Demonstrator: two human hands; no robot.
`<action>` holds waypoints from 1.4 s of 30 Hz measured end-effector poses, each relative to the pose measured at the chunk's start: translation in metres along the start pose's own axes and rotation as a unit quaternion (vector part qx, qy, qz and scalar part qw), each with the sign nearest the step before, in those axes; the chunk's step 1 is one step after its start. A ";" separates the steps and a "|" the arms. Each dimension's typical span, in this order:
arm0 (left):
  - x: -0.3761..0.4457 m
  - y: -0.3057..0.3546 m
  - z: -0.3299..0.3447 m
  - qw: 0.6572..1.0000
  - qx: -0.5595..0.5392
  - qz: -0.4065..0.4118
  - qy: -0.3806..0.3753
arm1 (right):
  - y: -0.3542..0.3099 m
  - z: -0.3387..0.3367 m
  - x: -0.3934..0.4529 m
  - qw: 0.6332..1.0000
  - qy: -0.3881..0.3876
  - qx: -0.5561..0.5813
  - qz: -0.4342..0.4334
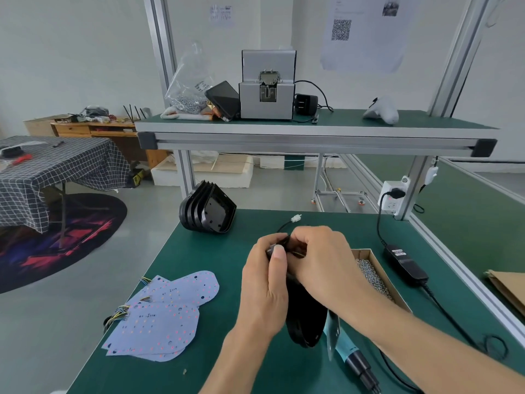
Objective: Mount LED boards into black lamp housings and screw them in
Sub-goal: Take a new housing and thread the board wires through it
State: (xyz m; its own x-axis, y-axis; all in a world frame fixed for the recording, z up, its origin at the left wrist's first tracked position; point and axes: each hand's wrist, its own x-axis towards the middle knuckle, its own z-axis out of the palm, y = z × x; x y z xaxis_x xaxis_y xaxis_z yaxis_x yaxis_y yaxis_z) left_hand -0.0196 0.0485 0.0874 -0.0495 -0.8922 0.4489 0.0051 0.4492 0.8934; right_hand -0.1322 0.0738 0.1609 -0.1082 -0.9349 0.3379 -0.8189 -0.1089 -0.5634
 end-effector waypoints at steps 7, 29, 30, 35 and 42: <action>0.001 0.000 -0.001 1.000 0.022 0.005 -0.012 | 0.011 0.003 -0.006 0.995 -0.015 -0.024 -0.092; -0.011 0.006 -0.004 0.999 -0.028 -0.015 -0.008 | 0.013 0.018 -0.013 0.999 0.051 -0.009 -0.002; -0.012 0.006 -0.004 1.000 -0.023 -0.012 -0.005 | 0.011 0.017 -0.014 0.998 0.052 -0.032 0.010; -0.010 0.009 -0.003 1.000 -0.027 -0.002 -0.005 | 0.013 0.007 -0.023 0.999 0.036 -0.016 0.005; -0.009 0.011 -0.004 0.998 -0.059 0.007 0.015 | 0.015 0.003 -0.032 0.994 -0.030 0.036 -0.100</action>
State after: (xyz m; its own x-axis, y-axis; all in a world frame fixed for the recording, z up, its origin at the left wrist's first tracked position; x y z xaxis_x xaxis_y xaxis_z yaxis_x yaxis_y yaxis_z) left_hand -0.0146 0.0615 0.0932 -0.0195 -0.8876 0.4602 0.1240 0.4546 0.8820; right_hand -0.1392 0.1013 0.1398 0.0880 -0.9103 0.4046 -0.7774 -0.3167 -0.5434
